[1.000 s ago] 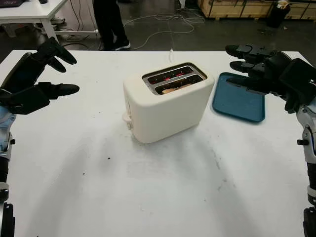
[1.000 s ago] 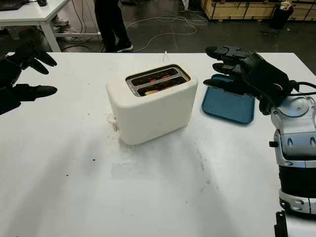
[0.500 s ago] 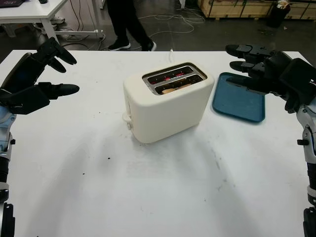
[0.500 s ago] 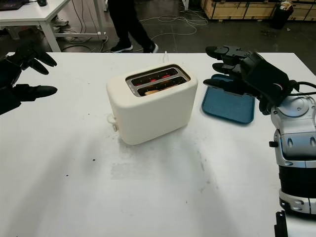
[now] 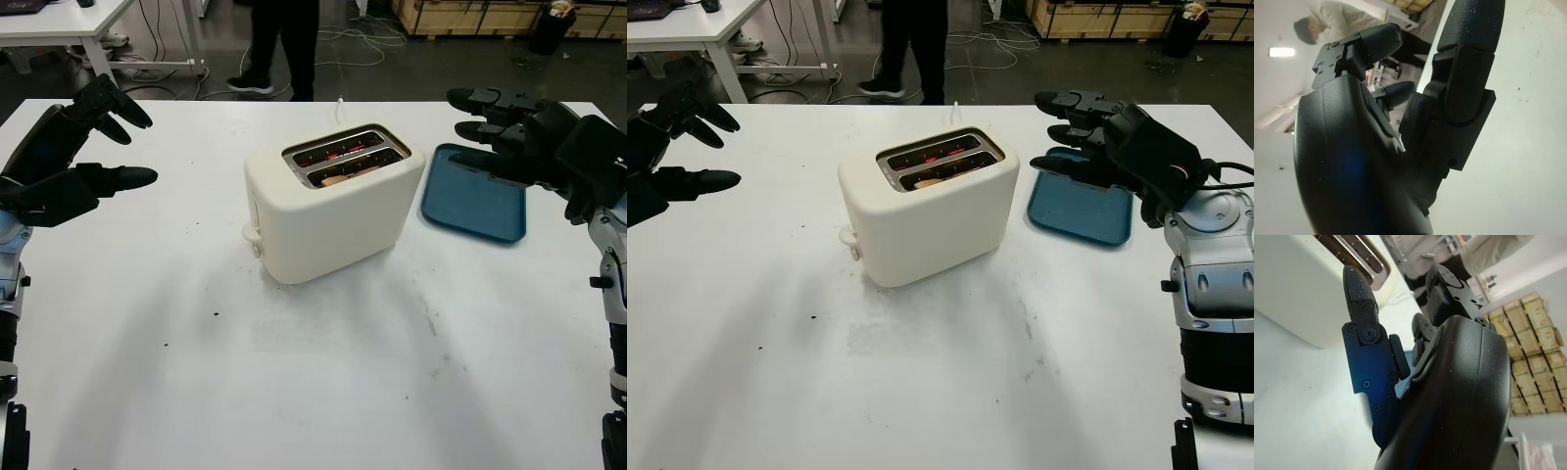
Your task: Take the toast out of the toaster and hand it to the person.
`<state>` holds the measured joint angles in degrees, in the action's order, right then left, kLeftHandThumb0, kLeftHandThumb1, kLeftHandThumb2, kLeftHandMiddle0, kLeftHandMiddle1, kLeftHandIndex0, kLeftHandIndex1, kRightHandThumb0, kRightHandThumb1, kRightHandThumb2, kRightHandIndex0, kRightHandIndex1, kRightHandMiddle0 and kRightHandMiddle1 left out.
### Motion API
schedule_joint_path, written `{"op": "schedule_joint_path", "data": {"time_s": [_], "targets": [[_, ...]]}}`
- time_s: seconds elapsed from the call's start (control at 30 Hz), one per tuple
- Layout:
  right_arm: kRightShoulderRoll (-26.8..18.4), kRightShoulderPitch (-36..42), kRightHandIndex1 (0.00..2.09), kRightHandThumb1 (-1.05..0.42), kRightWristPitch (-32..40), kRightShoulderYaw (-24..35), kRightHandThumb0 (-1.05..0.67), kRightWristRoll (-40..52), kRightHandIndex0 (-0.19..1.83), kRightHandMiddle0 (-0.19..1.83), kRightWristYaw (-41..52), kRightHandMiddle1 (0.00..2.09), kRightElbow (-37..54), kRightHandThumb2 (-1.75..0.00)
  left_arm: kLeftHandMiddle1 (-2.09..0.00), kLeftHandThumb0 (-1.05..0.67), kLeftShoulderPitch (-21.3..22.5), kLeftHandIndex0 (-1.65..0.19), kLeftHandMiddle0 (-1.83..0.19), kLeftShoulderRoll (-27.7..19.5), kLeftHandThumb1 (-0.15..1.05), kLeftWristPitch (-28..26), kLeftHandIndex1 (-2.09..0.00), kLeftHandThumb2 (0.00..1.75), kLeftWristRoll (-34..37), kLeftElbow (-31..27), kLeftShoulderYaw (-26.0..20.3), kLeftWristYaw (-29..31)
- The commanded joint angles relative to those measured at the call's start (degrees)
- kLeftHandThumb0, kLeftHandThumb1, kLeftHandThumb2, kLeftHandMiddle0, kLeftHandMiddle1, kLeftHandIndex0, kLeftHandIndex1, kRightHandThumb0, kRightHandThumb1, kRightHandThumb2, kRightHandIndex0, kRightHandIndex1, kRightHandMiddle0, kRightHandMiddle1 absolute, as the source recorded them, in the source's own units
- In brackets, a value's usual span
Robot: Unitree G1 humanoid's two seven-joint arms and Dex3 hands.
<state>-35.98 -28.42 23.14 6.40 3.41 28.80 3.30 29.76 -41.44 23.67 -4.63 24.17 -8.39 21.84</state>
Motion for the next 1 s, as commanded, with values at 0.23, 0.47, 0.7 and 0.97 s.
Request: {"op": "schedule_joint_path", "data": {"time_s": [0.23, 0.47, 0.7, 0.97], "targets": [[0.0, -0.7, 0.36, -0.92, 0.0, 0.0, -0.49, 0.0, 0.17, 0.34, -0.4, 0.0, 0.2, -0.03, -1.66, -1.05, 0.1, 0.0, 0.0, 0.0, 0.92, 0.2, -1.56, 0.23, 0.4, -0.3, -0.2, -0.2], [0.0, -0.6, 0.35, -0.92, -0.3, 0.0, -0.47, 0.2, 0.16, 0.33, -0.1, 0.0, 0.2, -0.04, -1.67, -1.05, 0.0, 0.0, 0.0, 0.1, 0.92, -0.4, -1.57, 0.22, 0.7, -0.5, -0.3, -0.1], [-0.1, -0.5, 0.36, -0.92, 0.6, -0.2, -0.47, -0.3, 0.17, 0.34, -0.7, 0.01, 1.2, -0.04, -1.66, -1.05, 0.0, 0.0, 0.0, 0.0, 0.92, 0.3, -1.56, 0.22, 0.3, -0.2, -0.3, -0.4], [0.1, -0.4, 0.36, -0.92, -0.3, 0.1, -0.47, 0.1, 0.17, 0.33, -0.3, 0.01, 0.2, -0.04, -1.68, -1.05, -0.1, 0.0, 0.0, 0.2, 0.92, -0.6, -1.58, 0.21, 0.9, -0.7, -0.5, -0.1]]}}
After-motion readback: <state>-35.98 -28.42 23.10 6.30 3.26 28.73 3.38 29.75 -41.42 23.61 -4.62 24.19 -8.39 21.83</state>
